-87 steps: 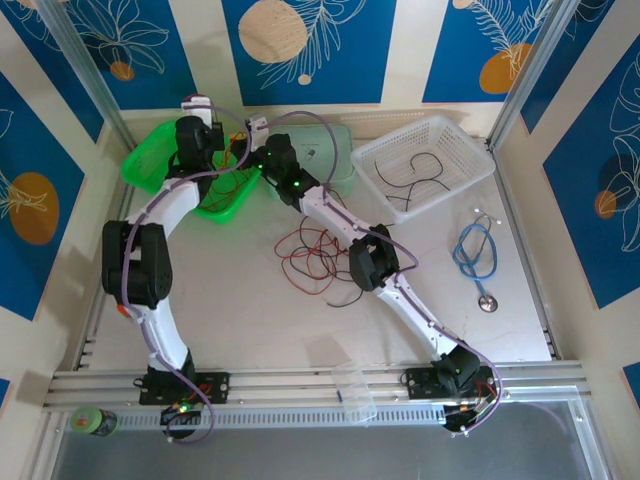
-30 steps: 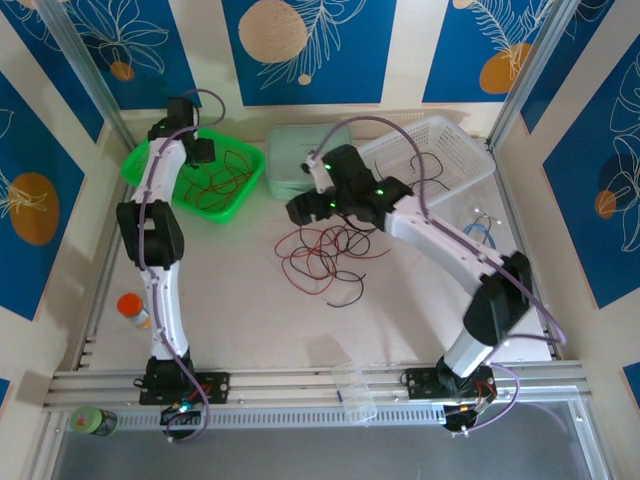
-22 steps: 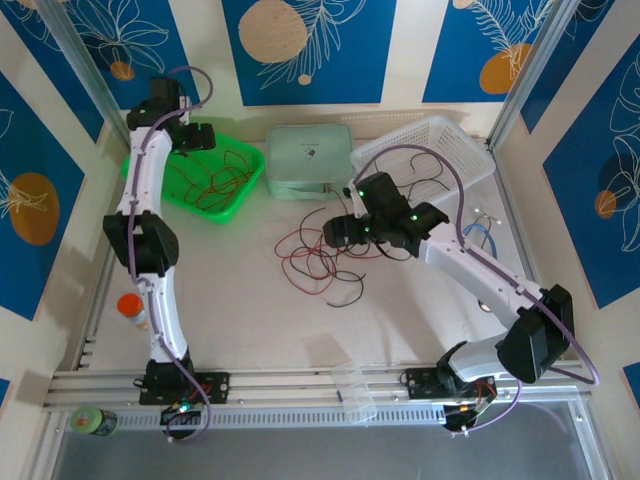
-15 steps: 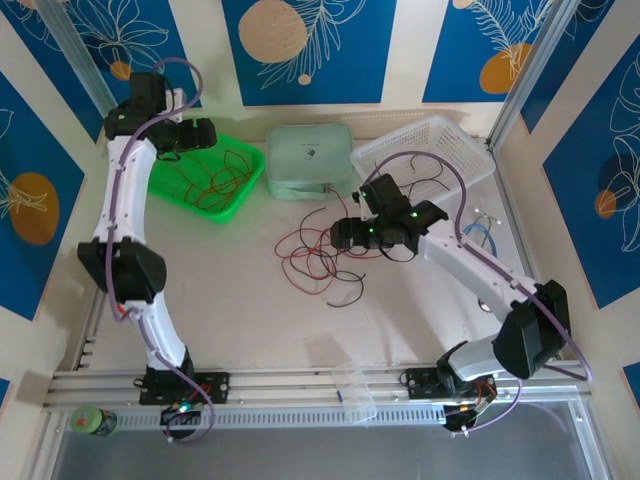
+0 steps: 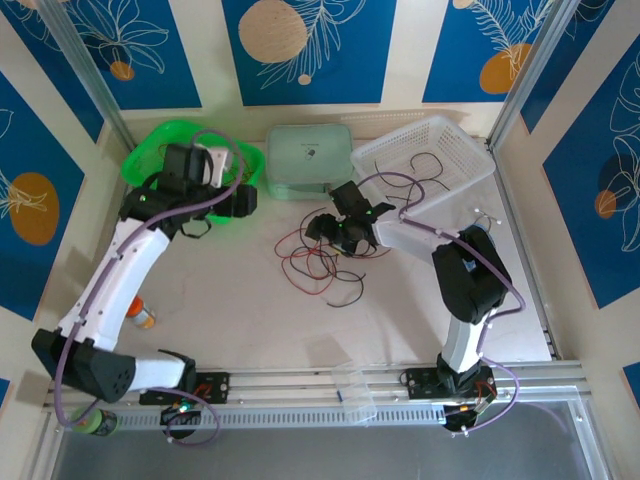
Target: Untangle the cables
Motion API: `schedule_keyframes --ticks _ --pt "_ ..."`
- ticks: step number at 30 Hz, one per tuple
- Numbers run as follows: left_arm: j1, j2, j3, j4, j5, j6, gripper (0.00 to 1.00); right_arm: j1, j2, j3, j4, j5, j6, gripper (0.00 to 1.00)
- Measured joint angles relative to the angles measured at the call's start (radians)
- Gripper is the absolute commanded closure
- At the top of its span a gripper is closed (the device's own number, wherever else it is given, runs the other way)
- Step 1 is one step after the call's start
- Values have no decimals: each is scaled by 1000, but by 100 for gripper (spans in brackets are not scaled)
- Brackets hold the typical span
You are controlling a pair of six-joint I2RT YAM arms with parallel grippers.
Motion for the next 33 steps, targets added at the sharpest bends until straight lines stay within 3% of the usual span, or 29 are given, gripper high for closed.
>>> schedule_keyframes --ticks 4,5,12,18,26,33 --pt "-8 -72 -112 45 -14 -17 12 10 67 35 49 28 40 94" --pt "-9 -87 -124 52 -16 -21 12 10 77 38 54 32 44 100" --pt "-61 -135 -148 119 -21 -10 14 49 27 84 -8 134 -21 100" --pt "-116 -156 -269 223 8 36 14 104 -201 218 -68 203 -210 100" --pt "-204 -217 -316 336 34 103 15 64 -447 329 -45 109 -454 100" --pt "-327 -273 -316 422 64 222 12 47 -455 387 -132 26 -540 100"
